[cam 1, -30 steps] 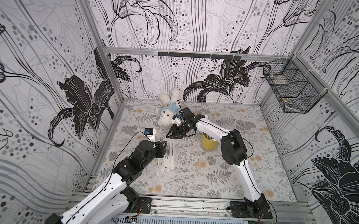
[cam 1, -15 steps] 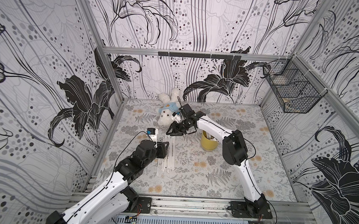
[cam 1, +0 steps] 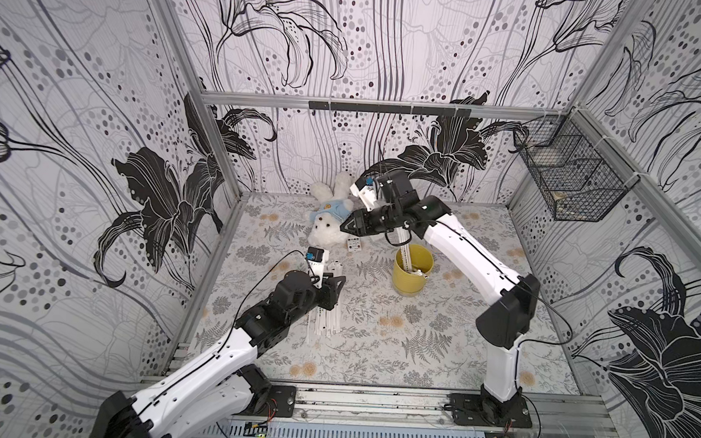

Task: Take the straws out of the storage container
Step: Pick up the straw from the container.

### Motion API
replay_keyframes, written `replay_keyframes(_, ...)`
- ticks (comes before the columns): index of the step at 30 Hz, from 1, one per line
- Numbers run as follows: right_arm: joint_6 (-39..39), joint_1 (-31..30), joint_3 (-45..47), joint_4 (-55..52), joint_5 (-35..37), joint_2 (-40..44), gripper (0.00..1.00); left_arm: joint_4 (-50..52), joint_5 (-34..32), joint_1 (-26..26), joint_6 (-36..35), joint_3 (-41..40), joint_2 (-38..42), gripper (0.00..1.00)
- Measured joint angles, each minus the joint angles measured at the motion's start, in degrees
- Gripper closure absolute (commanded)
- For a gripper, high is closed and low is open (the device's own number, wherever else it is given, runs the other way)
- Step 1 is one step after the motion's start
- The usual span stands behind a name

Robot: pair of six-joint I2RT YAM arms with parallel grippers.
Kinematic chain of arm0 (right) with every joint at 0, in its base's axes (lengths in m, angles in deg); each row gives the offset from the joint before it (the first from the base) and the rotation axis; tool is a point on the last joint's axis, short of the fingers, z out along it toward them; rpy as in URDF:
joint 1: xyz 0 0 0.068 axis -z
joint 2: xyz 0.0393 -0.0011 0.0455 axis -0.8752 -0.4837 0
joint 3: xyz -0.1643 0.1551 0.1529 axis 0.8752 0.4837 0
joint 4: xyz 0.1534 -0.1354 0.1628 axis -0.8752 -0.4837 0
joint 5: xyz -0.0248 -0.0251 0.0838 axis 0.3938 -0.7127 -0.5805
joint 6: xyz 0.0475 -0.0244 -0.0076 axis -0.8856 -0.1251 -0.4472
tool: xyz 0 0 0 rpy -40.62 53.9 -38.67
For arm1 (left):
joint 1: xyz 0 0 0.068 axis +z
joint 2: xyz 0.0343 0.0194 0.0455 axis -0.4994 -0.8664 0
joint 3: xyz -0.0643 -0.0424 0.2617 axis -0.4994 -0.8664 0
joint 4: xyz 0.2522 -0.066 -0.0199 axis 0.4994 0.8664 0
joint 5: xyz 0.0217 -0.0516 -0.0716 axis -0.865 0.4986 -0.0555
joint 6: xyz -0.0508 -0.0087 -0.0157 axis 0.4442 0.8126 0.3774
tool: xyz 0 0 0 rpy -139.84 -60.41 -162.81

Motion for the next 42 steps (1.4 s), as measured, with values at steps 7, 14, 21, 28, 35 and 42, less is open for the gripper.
replay_keyframes(7,3.69,6.1,14.12,-0.09,4.13,12.57,0.6,-13.4,1.6,-4.11,-10.49,2.97,-8.85,0.53)
replay_keyframes(14,5.53,9.62,27.36,-0.61,9.6,25.09,0.56,-23.93,6.82,-4.44,-19.52,6.1,-19.98,0.5)
replay_keyframes(21,6.64,9.97,35.52,-1.31,16.87,36.96,0.57,-32.46,14.23,-4.72,-28.41,9.77,-30.18,0.51)
replay_keyframes(28,6.67,10.03,45.22,-0.85,22.51,44.28,0.58,-34.34,18.43,-5.25,-34.53,16.85,-39.67,0.54)
replay_keyframes(35,6.91,10.03,46.64,-0.83,24.41,44.33,0.58,-31.98,20.9,-5.57,-39.87,20.26,-43.17,0.55)
replay_keyframes(42,8.31,10.03,46.82,-0.61,25.29,44.33,0.58,-27.71,20.9,-5.62,-44.13,21.75,-44.17,0.55)
